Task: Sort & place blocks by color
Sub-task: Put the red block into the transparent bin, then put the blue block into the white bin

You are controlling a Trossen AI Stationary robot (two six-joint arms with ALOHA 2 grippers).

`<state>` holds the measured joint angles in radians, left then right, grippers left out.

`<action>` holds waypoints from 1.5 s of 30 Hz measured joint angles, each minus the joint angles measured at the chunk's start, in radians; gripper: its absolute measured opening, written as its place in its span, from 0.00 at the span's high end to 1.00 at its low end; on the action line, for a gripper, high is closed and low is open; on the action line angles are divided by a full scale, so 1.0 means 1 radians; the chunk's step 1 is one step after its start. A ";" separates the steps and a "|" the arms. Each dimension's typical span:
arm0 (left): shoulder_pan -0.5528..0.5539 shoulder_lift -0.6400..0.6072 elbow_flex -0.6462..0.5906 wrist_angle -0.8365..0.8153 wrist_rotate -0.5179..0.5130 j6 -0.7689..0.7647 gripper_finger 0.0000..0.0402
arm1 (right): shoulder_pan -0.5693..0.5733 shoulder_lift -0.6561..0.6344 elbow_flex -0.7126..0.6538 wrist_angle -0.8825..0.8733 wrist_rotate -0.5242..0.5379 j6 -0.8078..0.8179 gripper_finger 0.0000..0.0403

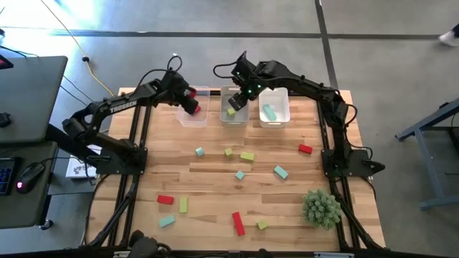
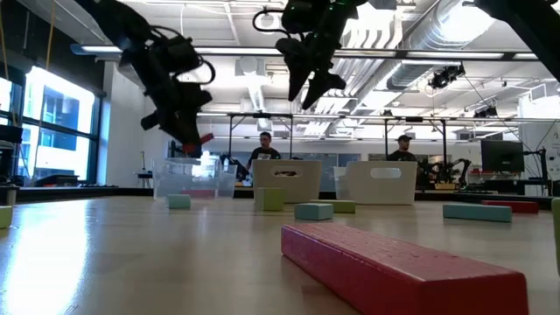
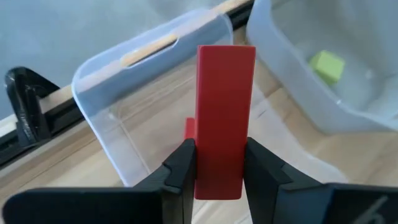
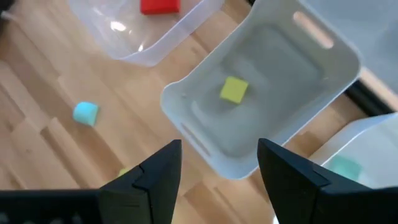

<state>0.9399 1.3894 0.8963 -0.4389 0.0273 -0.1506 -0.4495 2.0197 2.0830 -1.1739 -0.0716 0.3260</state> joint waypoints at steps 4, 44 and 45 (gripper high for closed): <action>0.025 0.062 0.000 0.024 0.025 0.058 0.80 | 0.028 0.000 -0.001 -0.010 -0.027 0.055 0.51; 0.033 0.177 0.065 0.034 0.122 0.181 0.62 | 0.504 0.001 -0.005 -0.399 0.088 0.433 0.40; 0.033 0.174 0.072 0.031 0.144 0.181 0.62 | 0.509 0.001 -0.005 -0.397 0.090 0.429 0.40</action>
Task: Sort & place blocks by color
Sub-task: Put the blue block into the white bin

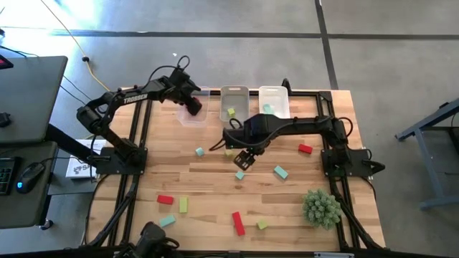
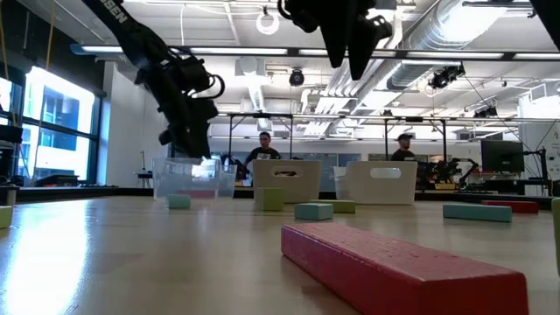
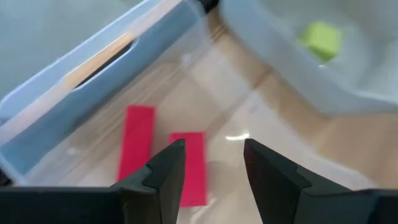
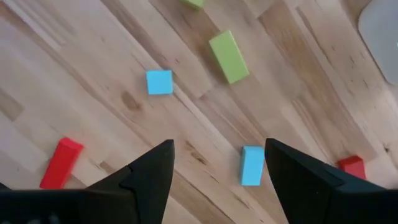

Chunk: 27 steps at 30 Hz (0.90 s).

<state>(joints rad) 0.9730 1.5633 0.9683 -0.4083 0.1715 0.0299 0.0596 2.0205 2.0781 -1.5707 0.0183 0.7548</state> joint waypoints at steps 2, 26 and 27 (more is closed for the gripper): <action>-0.003 -0.008 0.014 -0.006 0.042 0.000 0.62 | 0.008 0.000 0.000 -0.001 0.024 -0.002 0.40; -0.064 -0.070 0.050 -0.016 0.087 0.026 0.62 | 0.020 -0.005 -0.392 0.003 0.033 -0.064 0.40; -0.064 -0.070 0.050 -0.016 0.087 0.026 0.62 | 0.020 -0.012 -0.408 0.005 0.033 -0.068 0.40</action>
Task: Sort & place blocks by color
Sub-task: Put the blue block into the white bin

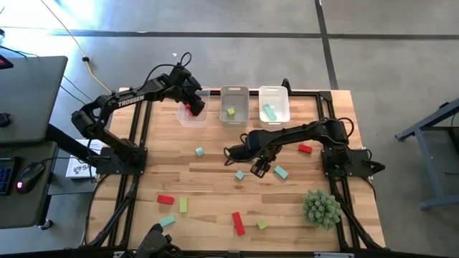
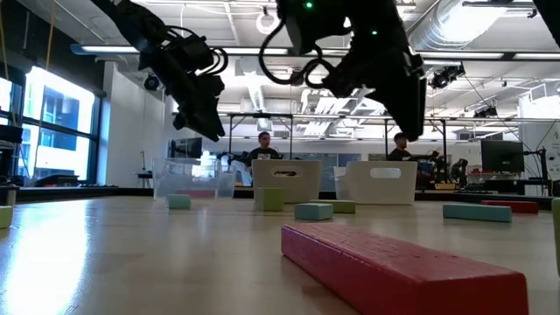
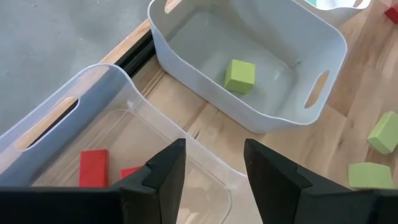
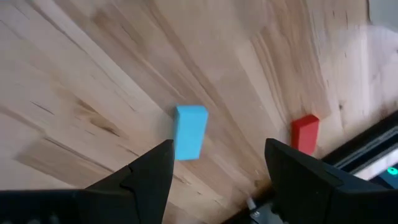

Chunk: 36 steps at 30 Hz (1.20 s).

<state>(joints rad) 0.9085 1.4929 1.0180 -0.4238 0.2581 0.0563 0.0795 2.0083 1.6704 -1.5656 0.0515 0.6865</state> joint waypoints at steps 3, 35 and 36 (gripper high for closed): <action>0.000 0.000 0.000 0.000 -0.003 -0.001 0.62 | 0.000 -0.037 -0.066 0.010 0.001 -0.006 0.40; 0.000 0.001 0.000 0.002 -0.007 -0.077 0.62 | -0.011 -0.354 -0.761 0.723 -0.186 0.127 0.40; 0.000 0.001 0.000 0.002 -0.007 -0.080 0.62 | -0.010 -0.354 -0.773 0.745 -0.188 0.127 0.40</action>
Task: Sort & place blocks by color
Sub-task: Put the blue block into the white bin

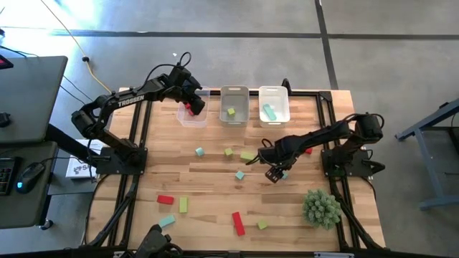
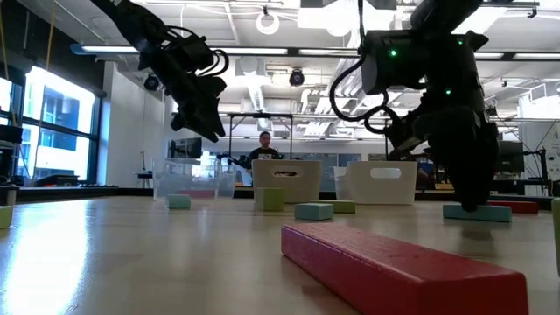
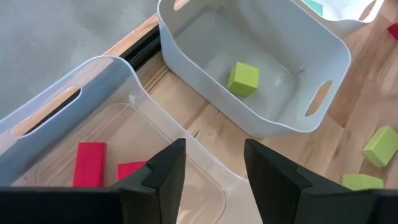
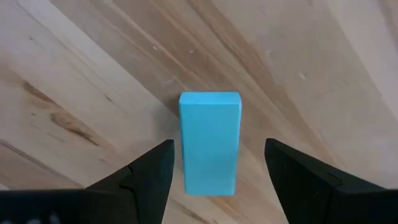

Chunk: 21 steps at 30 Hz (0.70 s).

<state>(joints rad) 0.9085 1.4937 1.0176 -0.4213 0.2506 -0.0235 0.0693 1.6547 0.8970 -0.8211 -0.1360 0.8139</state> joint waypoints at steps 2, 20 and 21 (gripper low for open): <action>0.000 0.000 0.000 0.000 0.000 0.000 0.62 | 0.001 0.000 -0.019 0.030 0.000 0.000 0.40; 0.000 0.000 0.000 0.010 -0.001 -0.026 0.62 | -0.083 -0.019 -0.065 0.049 -0.097 -0.119 0.77; 0.000 0.000 0.000 0.011 -0.003 -0.026 0.62 | -0.095 -0.028 -0.067 0.050 -0.102 -0.133 0.77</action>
<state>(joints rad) 0.9085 1.4940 1.0176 -0.4103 0.2474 -0.0494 -0.0255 1.6264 0.8297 -0.7708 -0.2380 0.6813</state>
